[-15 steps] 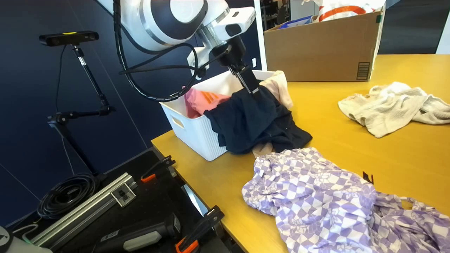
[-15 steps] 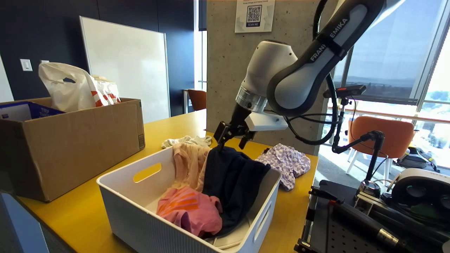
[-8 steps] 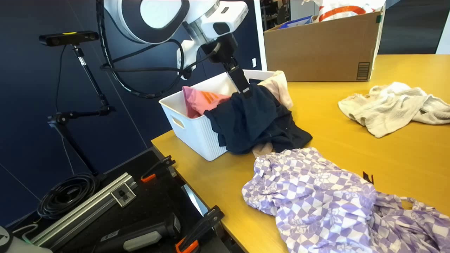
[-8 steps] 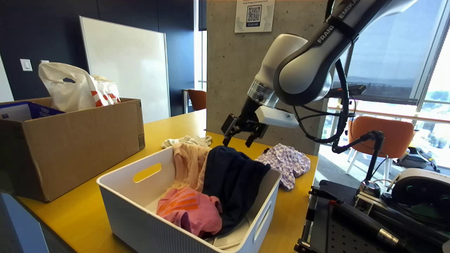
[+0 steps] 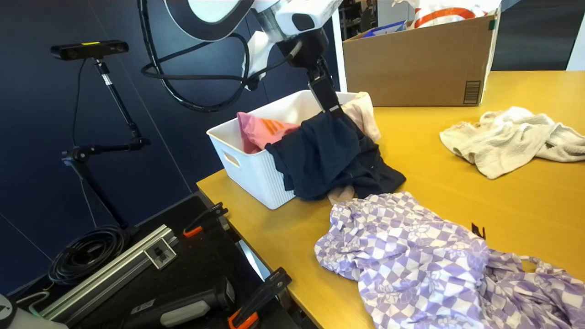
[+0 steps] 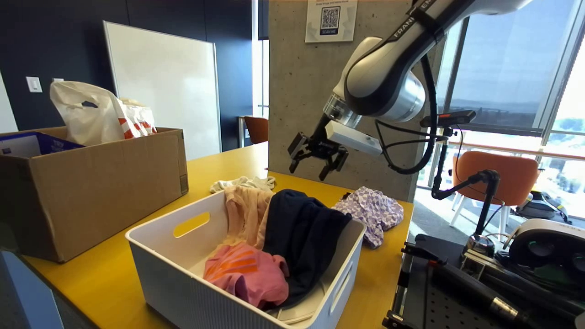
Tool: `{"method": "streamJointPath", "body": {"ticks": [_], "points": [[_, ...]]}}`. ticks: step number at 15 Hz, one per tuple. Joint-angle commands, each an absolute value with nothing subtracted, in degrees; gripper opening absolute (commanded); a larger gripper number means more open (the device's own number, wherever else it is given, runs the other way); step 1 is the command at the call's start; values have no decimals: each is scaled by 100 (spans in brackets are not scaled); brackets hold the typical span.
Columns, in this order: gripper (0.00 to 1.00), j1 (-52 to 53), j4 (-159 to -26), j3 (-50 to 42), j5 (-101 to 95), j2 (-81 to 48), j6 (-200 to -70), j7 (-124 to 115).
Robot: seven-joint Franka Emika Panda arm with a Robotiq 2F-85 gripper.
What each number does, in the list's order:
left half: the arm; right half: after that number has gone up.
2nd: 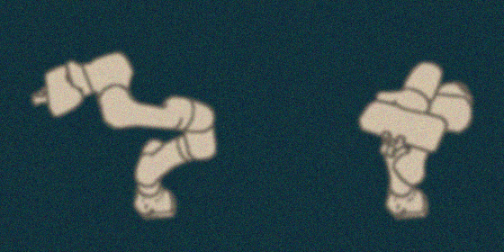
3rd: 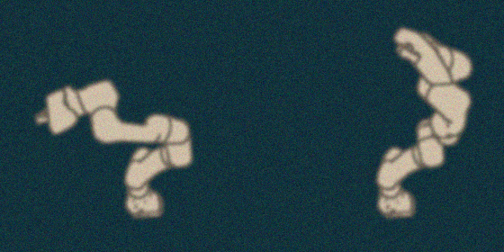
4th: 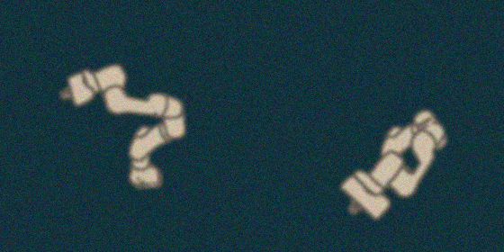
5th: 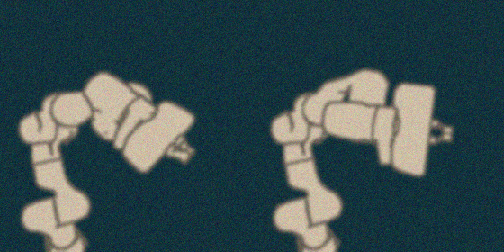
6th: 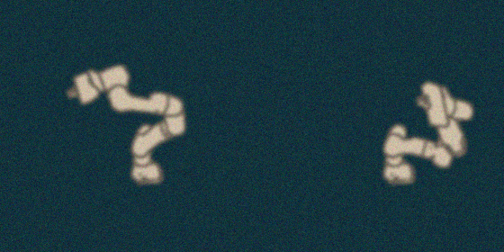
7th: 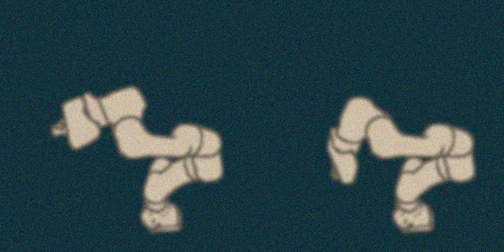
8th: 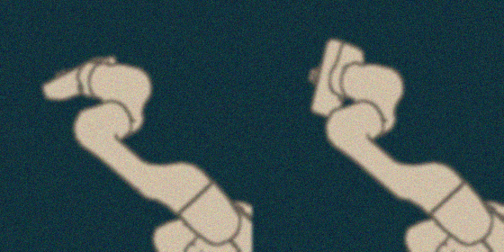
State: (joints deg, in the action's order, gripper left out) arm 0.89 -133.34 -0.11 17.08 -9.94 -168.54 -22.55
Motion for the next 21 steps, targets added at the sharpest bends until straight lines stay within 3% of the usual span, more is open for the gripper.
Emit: {"method": "streamJointPath", "body": {"ticks": [1,7,16,17,21], "points": [[100,-85,-12706,108,2126,-1373,-16381,-2070],[100,-189,-12366,248,2530,-1754,-15806,-1840],[100,-424,-12399,377,3102,-1882,-16018,-1462],[96,-428,-12358,363,3081,-1909,-15987,-1464],[100,-437,-12195,337,3023,-2005,-15899,-1492]]}}
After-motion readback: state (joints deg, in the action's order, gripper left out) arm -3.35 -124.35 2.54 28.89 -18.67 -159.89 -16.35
